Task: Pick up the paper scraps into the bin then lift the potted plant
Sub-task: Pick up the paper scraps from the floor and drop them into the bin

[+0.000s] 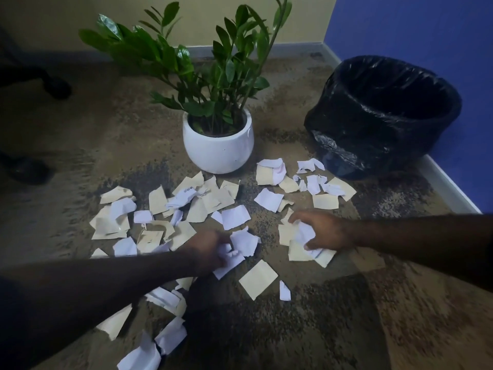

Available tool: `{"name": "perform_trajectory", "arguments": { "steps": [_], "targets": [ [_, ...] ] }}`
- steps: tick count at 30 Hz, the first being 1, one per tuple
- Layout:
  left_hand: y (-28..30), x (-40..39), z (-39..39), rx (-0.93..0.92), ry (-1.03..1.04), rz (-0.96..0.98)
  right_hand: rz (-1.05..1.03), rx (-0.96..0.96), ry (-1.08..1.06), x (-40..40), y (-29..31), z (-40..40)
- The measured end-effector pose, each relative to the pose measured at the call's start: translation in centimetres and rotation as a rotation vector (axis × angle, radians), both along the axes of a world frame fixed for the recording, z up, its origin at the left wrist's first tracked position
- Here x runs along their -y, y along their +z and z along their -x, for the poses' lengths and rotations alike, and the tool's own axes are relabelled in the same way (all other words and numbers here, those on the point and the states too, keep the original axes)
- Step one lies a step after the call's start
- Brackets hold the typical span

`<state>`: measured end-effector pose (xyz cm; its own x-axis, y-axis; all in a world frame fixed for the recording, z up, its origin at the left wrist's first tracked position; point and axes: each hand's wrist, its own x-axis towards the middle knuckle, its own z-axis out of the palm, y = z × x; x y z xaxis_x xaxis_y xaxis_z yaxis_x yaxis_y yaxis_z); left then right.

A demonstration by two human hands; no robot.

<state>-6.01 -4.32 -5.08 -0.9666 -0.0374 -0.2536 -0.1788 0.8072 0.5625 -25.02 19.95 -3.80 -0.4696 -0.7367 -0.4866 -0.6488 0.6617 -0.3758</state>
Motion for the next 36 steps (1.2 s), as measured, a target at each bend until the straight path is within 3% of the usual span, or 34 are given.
{"name": "perform_trajectory", "arguments": {
  "steps": [4,10,16,22,36],
  "targets": [
    [-0.6,0.4,0.7,-0.016,-0.015,0.094,-0.273,-0.098,0.106,-0.5,-0.9,-0.7],
    [-0.6,0.0,1.4,-0.001,0.040,0.077,-0.132,-0.160,0.181,0.1,-1.7,-4.2],
    [0.0,-0.1,1.7,-0.004,0.100,0.055,-0.135,-0.117,0.216,0.1,-2.3,-4.5],
    [1.0,0.0,1.8,0.009,0.128,0.054,-0.121,0.017,-0.029,-0.5,-1.9,-4.8],
    [2.4,-0.4,2.0,0.009,0.202,0.017,-0.024,-0.033,-0.050,-0.8,-2.4,-4.2]
  ]
}}
